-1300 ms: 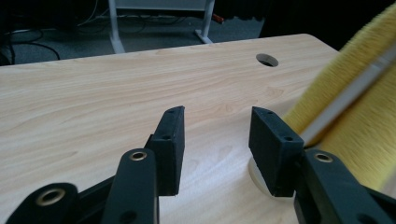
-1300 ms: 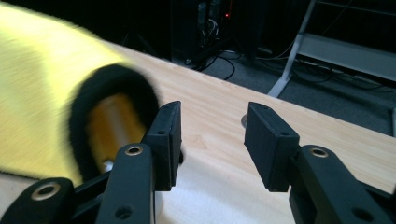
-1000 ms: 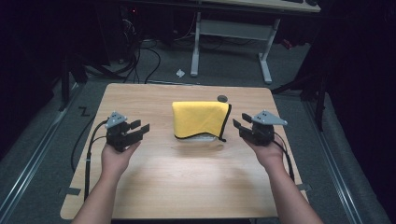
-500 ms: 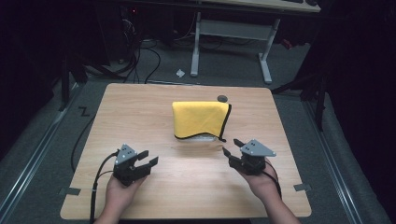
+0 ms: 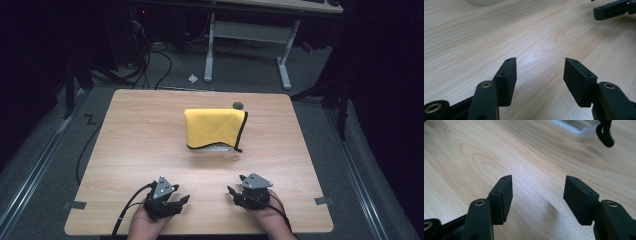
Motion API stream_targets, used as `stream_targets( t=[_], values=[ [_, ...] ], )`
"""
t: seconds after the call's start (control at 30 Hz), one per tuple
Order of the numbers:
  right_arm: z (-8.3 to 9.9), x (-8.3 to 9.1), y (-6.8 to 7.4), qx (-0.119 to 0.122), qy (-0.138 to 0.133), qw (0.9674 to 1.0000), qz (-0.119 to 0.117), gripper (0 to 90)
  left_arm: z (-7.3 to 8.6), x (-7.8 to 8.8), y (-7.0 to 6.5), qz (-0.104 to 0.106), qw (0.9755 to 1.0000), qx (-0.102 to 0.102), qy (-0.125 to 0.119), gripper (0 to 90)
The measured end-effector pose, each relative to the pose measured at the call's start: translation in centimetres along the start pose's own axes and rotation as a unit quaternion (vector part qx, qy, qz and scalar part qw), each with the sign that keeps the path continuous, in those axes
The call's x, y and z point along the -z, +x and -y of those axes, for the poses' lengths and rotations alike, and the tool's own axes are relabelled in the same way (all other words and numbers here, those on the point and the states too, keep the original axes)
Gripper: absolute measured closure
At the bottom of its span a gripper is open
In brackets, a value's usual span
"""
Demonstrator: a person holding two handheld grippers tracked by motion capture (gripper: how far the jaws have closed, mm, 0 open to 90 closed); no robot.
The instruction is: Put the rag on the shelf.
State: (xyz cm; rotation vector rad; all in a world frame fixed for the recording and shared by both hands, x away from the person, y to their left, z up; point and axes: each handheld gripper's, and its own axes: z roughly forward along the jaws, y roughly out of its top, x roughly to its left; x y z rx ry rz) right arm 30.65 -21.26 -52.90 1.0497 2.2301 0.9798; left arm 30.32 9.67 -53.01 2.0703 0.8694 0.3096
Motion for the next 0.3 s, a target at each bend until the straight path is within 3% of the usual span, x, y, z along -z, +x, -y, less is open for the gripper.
stream_targets(
  t=[0.07, 0.3],
  values=[
    [-0.05, -0.25, -0.23, -0.008, 0.003, 0.9999, -0.007, 40.5, 0.07, -0.09, 0.12, 0.002, 1.0000, 0.007, 0.000, 44.2],
    [0.15, -0.11, -0.54, -0.003, -0.001, 1.0000, -0.007, 40.5, 0.34, -0.03, 0.54, -0.002, 0.9999, 0.016, 0.003, 44.2]
  ],
)
